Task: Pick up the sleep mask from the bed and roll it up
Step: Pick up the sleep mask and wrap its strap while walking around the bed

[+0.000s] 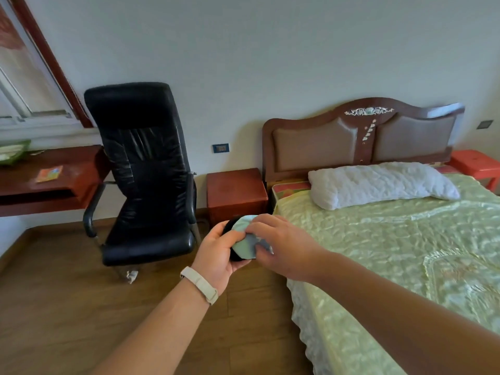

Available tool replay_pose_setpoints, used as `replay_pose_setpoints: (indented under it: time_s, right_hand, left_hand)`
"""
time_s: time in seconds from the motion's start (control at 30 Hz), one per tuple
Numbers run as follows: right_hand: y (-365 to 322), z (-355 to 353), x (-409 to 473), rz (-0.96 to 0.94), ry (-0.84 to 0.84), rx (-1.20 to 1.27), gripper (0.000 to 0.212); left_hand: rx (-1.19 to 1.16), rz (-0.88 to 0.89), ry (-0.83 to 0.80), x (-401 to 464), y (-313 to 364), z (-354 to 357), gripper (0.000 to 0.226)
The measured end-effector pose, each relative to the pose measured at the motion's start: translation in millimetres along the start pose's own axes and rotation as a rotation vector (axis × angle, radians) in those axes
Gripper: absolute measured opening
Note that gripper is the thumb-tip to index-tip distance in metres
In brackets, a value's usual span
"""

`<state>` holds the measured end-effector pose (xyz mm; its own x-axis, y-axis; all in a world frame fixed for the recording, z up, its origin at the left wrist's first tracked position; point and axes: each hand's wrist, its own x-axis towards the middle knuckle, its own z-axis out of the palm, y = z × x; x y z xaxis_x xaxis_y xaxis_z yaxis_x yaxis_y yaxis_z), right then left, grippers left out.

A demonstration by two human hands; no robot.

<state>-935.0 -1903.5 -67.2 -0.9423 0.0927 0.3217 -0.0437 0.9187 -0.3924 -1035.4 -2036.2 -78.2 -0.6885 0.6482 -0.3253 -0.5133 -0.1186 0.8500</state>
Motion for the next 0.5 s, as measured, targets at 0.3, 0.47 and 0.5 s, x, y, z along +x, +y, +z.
replay_pose_setpoints:
  time_s: [0.3,0.47,0.5]
  right_hand:
    - [49.0,-4.0,80.5,-0.06,0.025,0.0,0.036]
    - [70.7,17.2,136.5,-0.063,0.014,0.001,0.036]
    - [76.8,23.7,147.3,-0.049,0.008,-0.001,0.036]
  left_hand:
    - [-0.03,0.036,0.021,73.2,43.2,5.4,0.024]
    - [-0.052,0.04,0.012,130.0,64.1,-19.5,0.027]
    - [-0.053,0.031,0.008,143.8,66.9,-24.9,0.028]
